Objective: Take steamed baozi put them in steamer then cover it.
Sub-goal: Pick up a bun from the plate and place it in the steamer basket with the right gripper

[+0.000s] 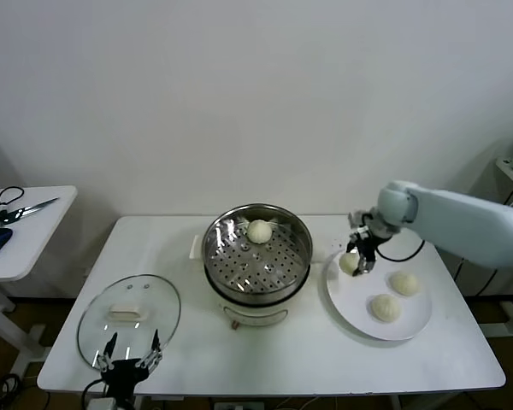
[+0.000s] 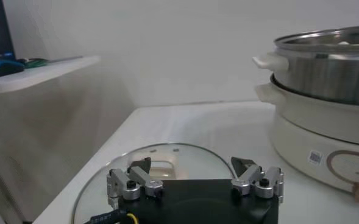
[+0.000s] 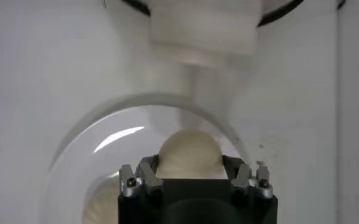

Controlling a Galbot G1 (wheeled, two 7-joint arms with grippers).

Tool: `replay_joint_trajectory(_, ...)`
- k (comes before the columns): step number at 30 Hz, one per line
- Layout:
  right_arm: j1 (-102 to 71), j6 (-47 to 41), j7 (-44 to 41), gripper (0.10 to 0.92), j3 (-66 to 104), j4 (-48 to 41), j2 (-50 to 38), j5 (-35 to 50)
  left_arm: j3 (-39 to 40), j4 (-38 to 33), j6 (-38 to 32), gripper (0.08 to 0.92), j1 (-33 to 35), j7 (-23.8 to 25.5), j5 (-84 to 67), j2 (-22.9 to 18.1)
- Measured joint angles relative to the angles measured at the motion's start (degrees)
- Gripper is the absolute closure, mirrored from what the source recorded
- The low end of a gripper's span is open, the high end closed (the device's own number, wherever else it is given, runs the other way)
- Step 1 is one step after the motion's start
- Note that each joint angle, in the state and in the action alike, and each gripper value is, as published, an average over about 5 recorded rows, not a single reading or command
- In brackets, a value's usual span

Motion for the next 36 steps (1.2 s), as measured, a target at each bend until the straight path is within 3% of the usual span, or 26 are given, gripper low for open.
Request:
replay_joint_trajectory(9, 14.66, -1.55, -0.76, 0.321, -3.59, 3.98, 8.35, 10.28, 0.54, -0.35, 0.30, 0.177, -0.21, 0.15, 0.23, 0.21)
replay_joint_trajectory(18, 13.74, -8.52, 5.79, 0.321, -0.53, 6.06, 18.79, 19.02, -0.13, -1.17, 0.71, 0.177, 0.45, 0.29, -0.17, 0.70)
replay_joint_trajectory(36, -1.14, -14.90, 14.19, 0.321, 1.76, -0.22, 30.03, 16.39, -0.17, -1.19, 0.51, 0.177, 0.97, 0.30, -0.34, 0.45)
